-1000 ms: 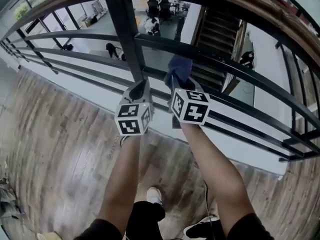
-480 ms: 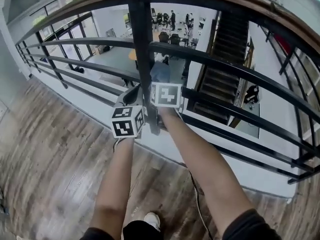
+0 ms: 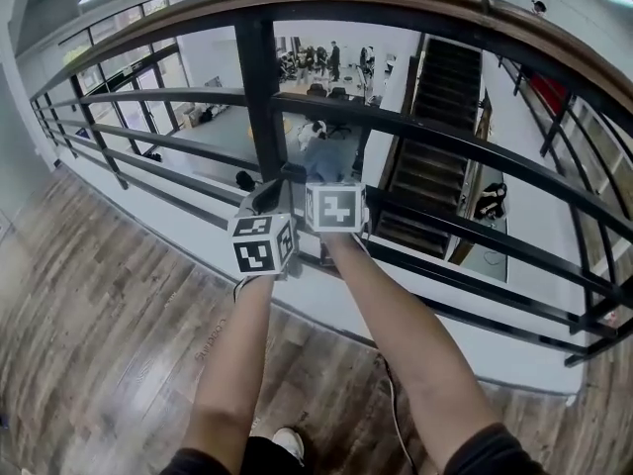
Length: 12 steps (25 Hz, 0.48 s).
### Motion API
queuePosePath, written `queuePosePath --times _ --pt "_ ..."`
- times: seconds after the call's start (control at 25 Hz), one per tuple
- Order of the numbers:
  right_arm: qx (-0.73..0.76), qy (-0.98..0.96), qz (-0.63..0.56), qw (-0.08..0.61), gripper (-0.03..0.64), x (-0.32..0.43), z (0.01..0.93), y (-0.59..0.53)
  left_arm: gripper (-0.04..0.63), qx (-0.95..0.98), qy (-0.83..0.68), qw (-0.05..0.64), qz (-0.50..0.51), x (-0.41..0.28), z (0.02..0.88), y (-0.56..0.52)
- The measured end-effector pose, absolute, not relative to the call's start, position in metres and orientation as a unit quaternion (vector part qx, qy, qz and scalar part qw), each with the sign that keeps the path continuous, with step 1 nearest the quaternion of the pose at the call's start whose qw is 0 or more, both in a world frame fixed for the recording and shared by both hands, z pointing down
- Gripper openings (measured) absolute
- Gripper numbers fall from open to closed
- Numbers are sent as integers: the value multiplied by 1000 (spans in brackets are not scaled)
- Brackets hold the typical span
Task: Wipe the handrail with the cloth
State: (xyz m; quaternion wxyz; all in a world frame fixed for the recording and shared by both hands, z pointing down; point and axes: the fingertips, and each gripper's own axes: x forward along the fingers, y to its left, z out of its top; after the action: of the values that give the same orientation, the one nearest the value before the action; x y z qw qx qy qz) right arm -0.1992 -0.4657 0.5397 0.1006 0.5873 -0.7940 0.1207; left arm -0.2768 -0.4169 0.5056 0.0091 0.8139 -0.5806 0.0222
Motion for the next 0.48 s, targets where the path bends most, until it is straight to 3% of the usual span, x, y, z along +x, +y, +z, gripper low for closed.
queuePosePath --times 0.48 --pt "616 -775 111 86 86 -97 535 -409 2 846 -533 6 20 -168 509 -375"
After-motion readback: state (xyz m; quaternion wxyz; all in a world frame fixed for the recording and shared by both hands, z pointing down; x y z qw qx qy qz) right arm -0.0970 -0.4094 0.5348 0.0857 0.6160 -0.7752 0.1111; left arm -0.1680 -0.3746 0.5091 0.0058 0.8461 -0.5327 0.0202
